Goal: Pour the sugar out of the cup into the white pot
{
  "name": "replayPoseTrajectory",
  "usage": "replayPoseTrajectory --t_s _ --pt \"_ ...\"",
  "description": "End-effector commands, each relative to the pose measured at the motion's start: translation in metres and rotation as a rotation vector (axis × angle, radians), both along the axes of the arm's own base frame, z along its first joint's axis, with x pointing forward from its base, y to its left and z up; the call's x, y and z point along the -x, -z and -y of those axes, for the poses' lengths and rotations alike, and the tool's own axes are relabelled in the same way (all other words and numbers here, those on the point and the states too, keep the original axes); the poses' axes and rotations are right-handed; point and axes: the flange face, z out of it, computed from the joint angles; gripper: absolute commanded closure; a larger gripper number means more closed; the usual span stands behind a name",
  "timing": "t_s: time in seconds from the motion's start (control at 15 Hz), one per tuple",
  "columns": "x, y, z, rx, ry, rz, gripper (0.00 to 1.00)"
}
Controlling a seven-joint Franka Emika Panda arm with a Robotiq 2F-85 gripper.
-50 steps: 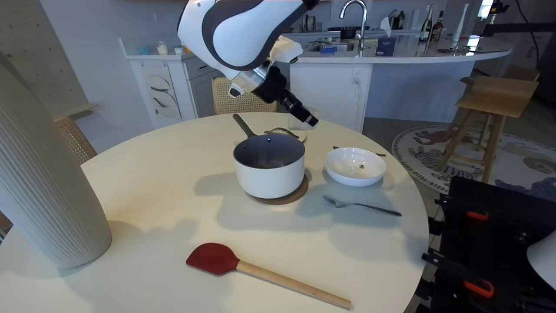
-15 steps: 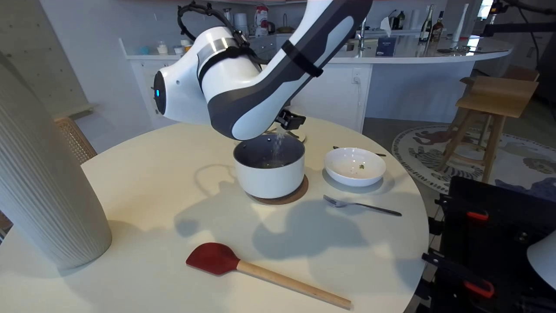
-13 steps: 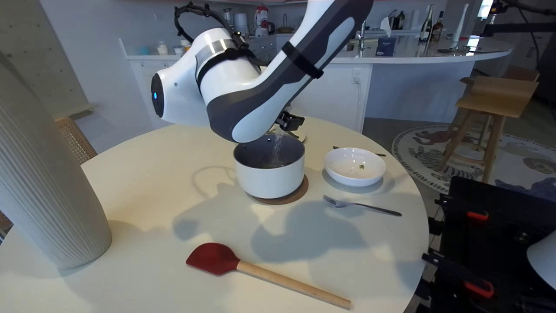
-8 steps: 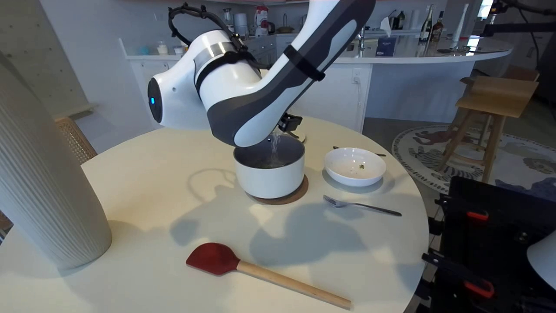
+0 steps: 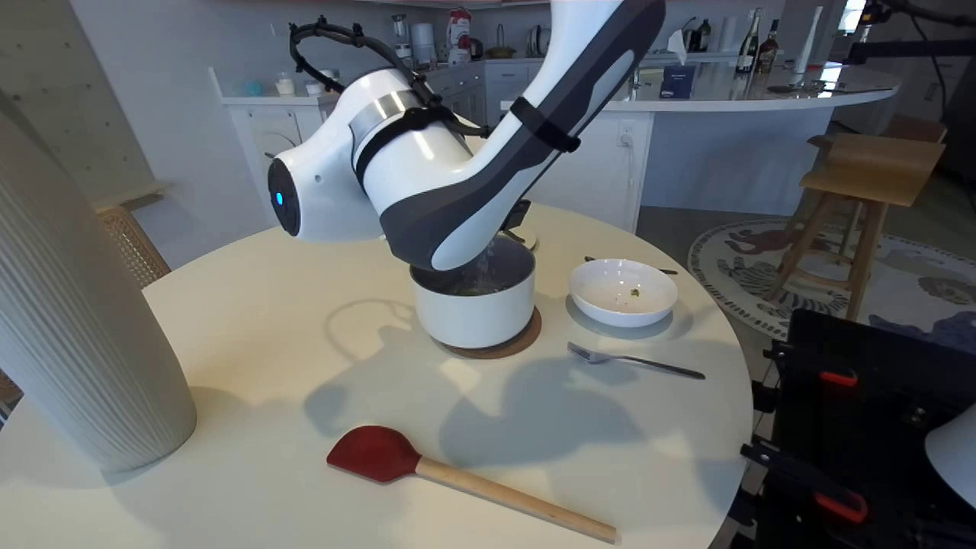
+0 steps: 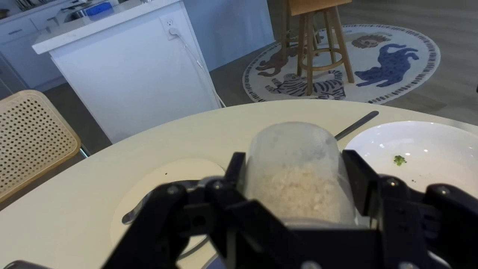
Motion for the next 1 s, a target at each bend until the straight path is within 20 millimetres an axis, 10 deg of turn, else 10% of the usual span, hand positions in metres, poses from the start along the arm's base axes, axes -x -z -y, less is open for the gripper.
replayPoseTrajectory --t_s 0.0,0.93 --pt "0.007 -0.005 -0.003 0.046 -0.020 0.038 0.59" --pt "0.016 -0.002 -0.012 0.121 -0.088 0.073 0.59"
